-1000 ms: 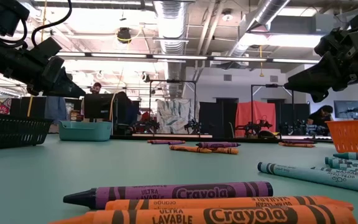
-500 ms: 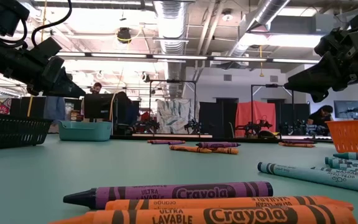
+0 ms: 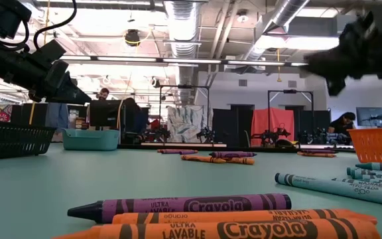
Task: Sort crayons
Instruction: Put the orange crayon into the orange bin
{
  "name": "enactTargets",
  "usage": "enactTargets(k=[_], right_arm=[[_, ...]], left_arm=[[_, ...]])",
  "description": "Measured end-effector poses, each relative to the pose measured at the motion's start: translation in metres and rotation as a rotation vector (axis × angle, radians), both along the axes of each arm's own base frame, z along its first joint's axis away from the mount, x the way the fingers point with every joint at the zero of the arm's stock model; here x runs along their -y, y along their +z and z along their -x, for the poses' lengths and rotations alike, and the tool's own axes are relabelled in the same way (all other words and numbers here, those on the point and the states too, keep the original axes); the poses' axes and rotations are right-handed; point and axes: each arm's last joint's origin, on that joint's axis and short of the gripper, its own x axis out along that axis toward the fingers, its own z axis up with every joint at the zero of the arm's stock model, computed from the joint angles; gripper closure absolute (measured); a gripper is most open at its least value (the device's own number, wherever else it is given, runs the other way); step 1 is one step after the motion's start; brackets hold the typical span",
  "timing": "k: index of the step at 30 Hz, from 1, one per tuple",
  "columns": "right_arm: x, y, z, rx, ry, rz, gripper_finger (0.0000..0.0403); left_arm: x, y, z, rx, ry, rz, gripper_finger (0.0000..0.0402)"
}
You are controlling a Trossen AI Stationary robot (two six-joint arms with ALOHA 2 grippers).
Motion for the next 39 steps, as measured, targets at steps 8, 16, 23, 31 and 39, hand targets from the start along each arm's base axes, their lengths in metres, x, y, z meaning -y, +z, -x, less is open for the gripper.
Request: enactTargets(k=[8, 16, 23, 31, 39], right_arm=[[-0.006, 0.029, -0.007, 0.129, 0.053, 0.112, 0.0284], [-0.018, 0.069, -0.051, 0.013, 0.129, 0.204, 0.0262], [-0.036, 0.09, -0.122, -0.191, 0.211, 0.288, 0.0223], [-0.045, 0.082, -0.207, -0.478, 0.231, 0.152, 0.0225], [-0.047, 0.051, -0.271, -0.866, 0.185, 0.067, 0.0246]], left_arm=[[0.0, 0.0, 0.0, 0.0, 0.0, 0.0, 0.0225], [0.0, 0.0, 0.0, 0.0, 0.0, 0.0, 0.0225], [0.0, 0.0, 0.0, -0.002, 0.0, 0.0, 0.0225], [0.0, 0.0, 0.0, -0.003, 0.0, 0.0, 0.0225], [0.0, 0.0, 0.0, -0.003, 0.0, 0.0, 0.0225]])
